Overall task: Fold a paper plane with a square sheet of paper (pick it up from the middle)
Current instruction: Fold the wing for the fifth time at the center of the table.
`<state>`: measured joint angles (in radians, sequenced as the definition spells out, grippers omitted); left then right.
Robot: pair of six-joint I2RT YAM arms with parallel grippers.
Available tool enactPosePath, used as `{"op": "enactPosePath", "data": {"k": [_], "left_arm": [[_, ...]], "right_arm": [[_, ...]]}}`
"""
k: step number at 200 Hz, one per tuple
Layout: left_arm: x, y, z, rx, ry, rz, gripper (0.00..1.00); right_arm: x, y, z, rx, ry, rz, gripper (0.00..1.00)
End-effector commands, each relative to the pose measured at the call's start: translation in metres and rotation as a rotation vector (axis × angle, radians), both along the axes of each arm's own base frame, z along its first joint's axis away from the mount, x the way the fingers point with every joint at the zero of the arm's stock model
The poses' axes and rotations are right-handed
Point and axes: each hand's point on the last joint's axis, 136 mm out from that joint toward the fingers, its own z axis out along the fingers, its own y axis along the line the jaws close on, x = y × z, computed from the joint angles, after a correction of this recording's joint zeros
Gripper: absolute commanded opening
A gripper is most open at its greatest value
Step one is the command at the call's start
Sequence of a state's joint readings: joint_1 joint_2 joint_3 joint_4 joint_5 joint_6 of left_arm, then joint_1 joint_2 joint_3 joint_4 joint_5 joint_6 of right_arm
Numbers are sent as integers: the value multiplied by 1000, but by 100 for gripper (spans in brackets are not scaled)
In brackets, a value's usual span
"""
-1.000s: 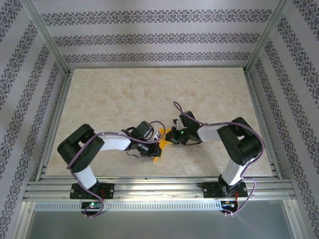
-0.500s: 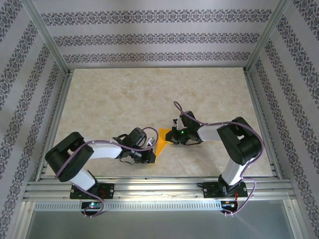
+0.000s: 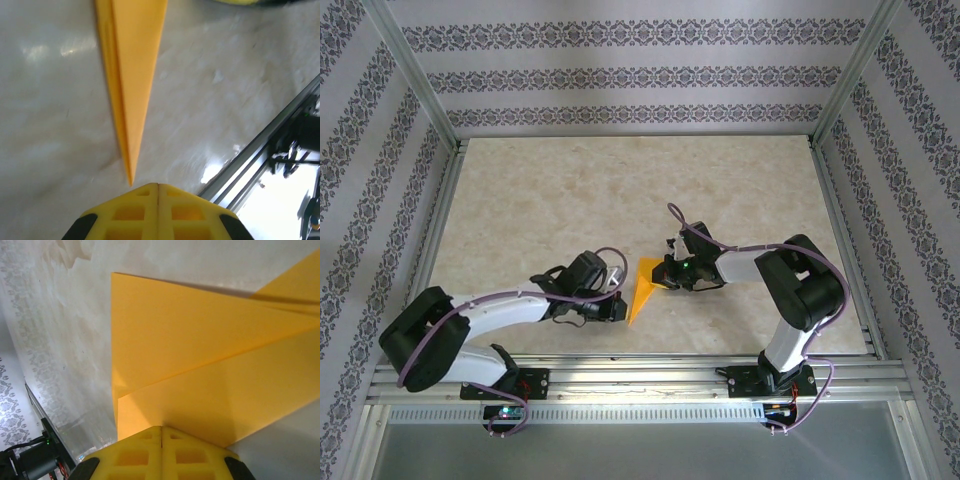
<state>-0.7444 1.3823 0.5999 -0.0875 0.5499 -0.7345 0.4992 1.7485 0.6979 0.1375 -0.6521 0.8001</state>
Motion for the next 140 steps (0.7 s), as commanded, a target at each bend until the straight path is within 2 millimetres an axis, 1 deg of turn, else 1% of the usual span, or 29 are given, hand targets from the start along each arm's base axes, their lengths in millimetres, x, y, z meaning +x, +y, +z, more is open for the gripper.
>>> {"op": "enactPosePath", "data": {"k": [1, 10, 18, 23, 37, 64, 89, 103, 126, 140], "left_arm": [[36, -27, 17, -62, -62, -27, 4], [46, -39, 21, -79, -66, -49, 4], [52, -47, 19, -89, -68, -61, 4], [56, -50, 15, -80, -66, -65, 4], [64, -53, 4, -49, -71, -76, 4], [68, -52, -25, 7, -43, -79, 1], [60, -46, -43, 42, -4, -89, 0], [53, -39, -54, 72, 16, -93, 0], [42, -25, -71, 125, 48, -97, 0], [37, -19, -78, 143, 65, -95, 0]], "right_arm": [[-1, -27, -37, -161, 48, -50, 0], [-1, -27, -37, -162, 50, -51, 0], [0, -28, -37, -163, 47, -53, 0], [-1, -28, -37, -165, 48, -55, 0], [-2, -29, -38, -161, 54, -59, 0], [0, -29, -36, -148, 50, -62, 0], [4, -29, -31, -134, 37, -68, 0], [7, -30, -28, -130, 30, -75, 0], [15, -38, -29, -133, 21, -95, 0], [23, -43, -27, -122, 4, -106, 0]]}}
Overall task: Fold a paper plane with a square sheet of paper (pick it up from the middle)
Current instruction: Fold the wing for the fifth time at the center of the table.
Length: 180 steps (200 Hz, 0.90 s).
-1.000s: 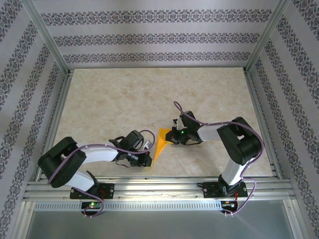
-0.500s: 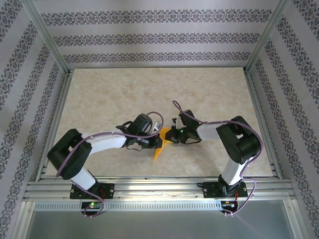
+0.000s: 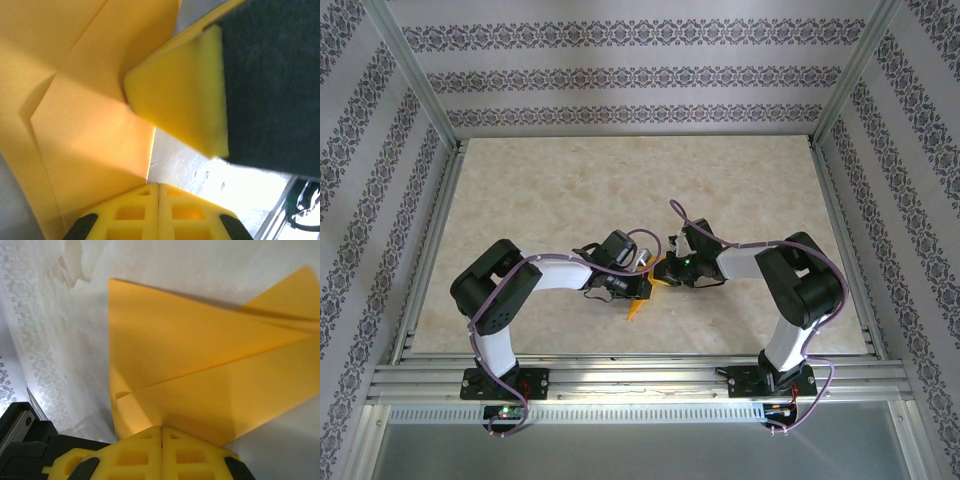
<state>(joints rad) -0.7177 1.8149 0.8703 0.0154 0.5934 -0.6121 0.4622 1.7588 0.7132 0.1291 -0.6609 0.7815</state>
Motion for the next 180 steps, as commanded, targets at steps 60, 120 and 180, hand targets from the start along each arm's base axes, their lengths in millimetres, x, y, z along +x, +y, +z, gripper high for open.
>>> {"op": "enactPosePath", "data": {"k": [60, 120, 180], "left_arm": [[-25, 30, -41, 122, 87, 5, 0], [-2, 11, -23, 41, 55, 73, 0], [48, -20, 16, -77, -63, 184, 3]], "right_arm": [[58, -72, -17, -91, -27, -189, 0], [69, -68, 47, -16, -159, -212, 0], [37, -59, 45, -7, -124, -196, 4]]}}
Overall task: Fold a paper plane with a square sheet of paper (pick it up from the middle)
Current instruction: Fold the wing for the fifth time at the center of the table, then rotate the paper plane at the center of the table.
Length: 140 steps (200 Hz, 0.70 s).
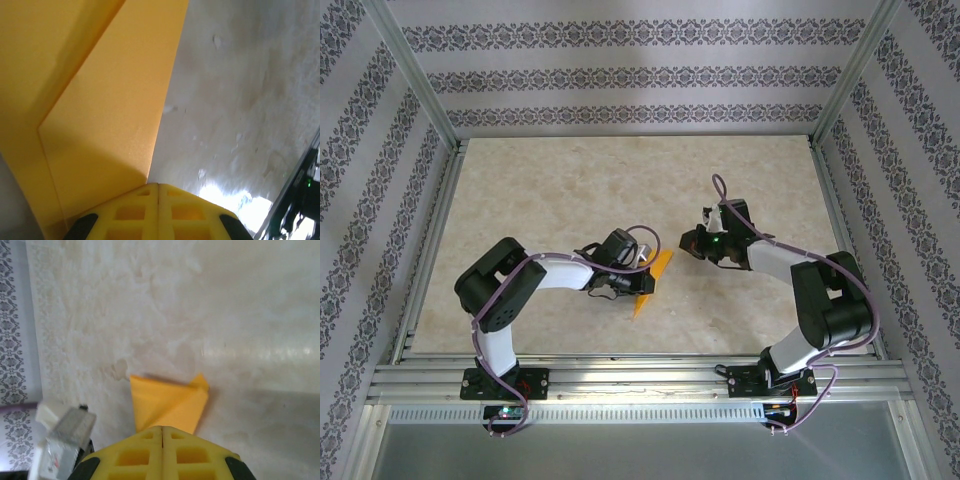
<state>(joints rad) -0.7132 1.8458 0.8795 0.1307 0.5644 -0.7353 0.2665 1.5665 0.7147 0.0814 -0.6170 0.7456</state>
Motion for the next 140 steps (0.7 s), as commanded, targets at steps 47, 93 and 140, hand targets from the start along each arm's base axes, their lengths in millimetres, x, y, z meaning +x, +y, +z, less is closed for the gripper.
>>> {"op": "enactPosePath", "data": {"k": [47, 93, 140], "left_arm": [[32, 10, 60, -19, -192, 110, 18], [39, 56, 40, 24, -102, 198, 22], [42, 47, 30, -30, -23, 172, 26]], "right_arm": [[-35, 4, -22, -31, 79, -8, 8], [-39, 11, -21, -31, 74, 2, 11], [-41, 22, -24, -25, 87, 35, 14]]}}
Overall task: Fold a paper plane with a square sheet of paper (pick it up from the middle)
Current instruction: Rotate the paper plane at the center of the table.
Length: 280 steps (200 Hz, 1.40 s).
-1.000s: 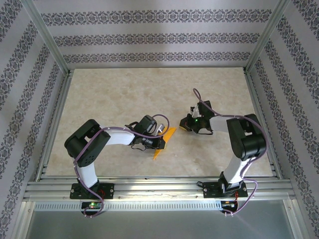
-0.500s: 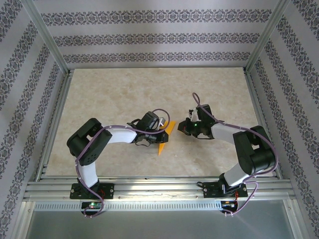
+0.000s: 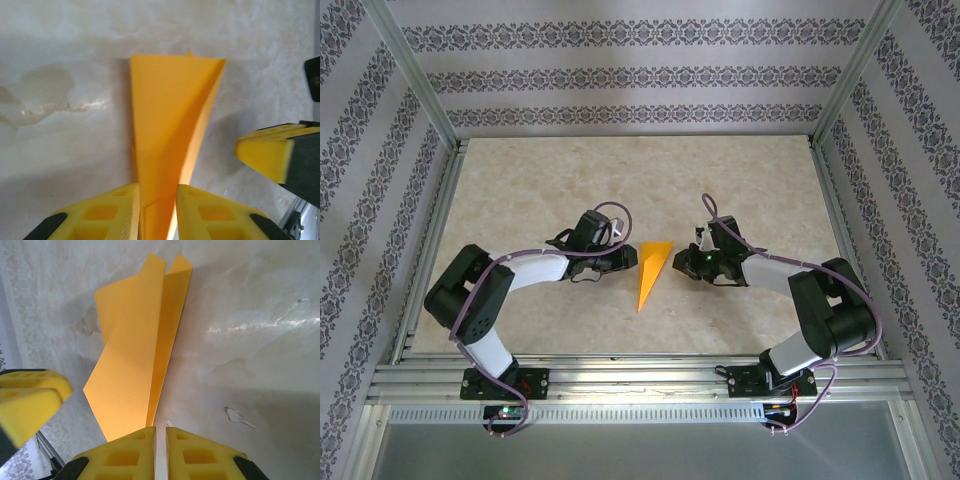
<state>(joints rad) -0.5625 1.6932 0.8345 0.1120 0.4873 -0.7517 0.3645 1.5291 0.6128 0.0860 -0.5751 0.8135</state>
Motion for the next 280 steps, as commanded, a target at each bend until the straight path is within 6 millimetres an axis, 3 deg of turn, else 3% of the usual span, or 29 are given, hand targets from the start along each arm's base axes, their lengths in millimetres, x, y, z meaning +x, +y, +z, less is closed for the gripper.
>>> {"op": "enactPosePath", "data": {"k": [1, 57, 148, 222, 280], "left_arm": [[-9, -8, -8, -27, 71, -42, 26], [-13, -10, -28, -21, 127, -49, 27], [-14, -23, -32, -73, 146, -102, 23], [-9, -39, -21, -186, 136, -120, 22], [-7, -44, -14, -223, 122, -130, 9]], "right_arm": [[3, 6, 0, 3, -5, 6, 14], [0, 10, -4, 3, 7, 19, 15], [-2, 11, -10, 2, 22, 24, 15], [-5, 12, -12, 2, 27, 29, 16], [-5, 12, -9, 4, 24, 28, 16]]}}
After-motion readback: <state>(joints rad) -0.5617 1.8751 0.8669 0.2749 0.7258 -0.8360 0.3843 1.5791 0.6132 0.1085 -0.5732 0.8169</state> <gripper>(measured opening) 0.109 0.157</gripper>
